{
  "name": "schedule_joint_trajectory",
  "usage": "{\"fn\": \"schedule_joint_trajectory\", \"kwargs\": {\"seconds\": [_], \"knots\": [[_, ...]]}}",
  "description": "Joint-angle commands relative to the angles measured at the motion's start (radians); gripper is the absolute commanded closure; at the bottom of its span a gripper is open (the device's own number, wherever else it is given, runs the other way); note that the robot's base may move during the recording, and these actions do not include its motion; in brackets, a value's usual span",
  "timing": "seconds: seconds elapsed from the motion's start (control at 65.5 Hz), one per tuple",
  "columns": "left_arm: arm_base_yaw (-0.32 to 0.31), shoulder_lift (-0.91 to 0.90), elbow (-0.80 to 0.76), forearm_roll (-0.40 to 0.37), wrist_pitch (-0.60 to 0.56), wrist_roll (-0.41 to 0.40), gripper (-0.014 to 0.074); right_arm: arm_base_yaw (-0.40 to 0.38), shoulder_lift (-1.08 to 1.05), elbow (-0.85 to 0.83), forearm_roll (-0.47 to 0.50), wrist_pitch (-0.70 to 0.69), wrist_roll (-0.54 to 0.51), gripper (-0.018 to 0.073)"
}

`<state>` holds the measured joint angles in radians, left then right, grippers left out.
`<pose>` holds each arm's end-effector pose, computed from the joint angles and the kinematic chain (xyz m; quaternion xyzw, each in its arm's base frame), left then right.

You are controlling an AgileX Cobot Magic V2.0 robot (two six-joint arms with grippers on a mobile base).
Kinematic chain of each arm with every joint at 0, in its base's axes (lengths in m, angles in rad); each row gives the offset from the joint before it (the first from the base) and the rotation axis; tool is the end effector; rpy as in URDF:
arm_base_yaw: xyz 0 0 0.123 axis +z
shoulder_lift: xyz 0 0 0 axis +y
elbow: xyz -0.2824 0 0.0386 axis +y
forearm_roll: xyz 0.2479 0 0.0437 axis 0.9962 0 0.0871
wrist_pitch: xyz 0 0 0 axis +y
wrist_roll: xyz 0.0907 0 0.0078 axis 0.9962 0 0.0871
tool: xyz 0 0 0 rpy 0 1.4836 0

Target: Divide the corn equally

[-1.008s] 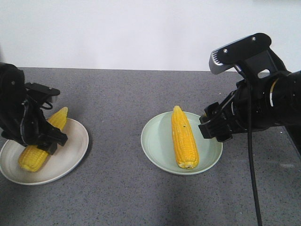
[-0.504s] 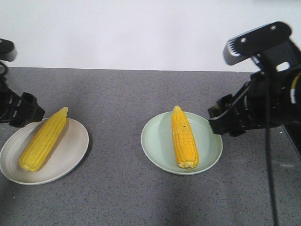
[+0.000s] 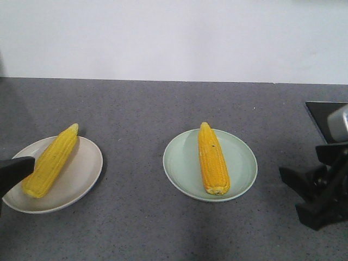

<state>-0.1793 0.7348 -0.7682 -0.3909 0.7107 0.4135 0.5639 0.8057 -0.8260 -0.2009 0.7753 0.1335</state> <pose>0.1314 -0.0469 0.3466 0.1856 0.8481 -0.1259 0.4800 0.1340 0.0697 0.3470 -0.2242 0.8674 0.0596 0.4402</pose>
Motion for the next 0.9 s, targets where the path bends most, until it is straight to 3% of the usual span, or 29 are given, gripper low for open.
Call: {"fn": "schedule_joint_trajectory", "kwargs": {"seconds": [0.0, 0.153, 0.26, 0.641, 0.885], "knots": [[-0.006, -0.069, 0.020, -0.034, -0.086, 0.006, 0.0100, -0.003, -0.066, 0.019, -0.004, -0.066, 0.001, 0.0109], [-0.006, -0.136, 0.068, -0.033, -0.114, 0.005, 0.0119, -0.003, -0.144, 0.069, -0.004, -0.065, 0.001, 0.0118], [-0.006, -0.147, 0.086, -0.033, -0.117, 0.005, 0.0189, -0.003, -0.168, 0.089, -0.004, -0.066, 0.001, 0.0167], [-0.006, -0.144, 0.090, -0.036, -0.134, 0.005, 0.0598, -0.003, -0.168, 0.111, -0.004, -0.066, 0.001, 0.0575], [-0.006, -0.144, 0.090, -0.036, -0.126, 0.005, 0.0604, -0.003, -0.168, 0.111, -0.007, -0.049, -0.001, 0.0569]]}}
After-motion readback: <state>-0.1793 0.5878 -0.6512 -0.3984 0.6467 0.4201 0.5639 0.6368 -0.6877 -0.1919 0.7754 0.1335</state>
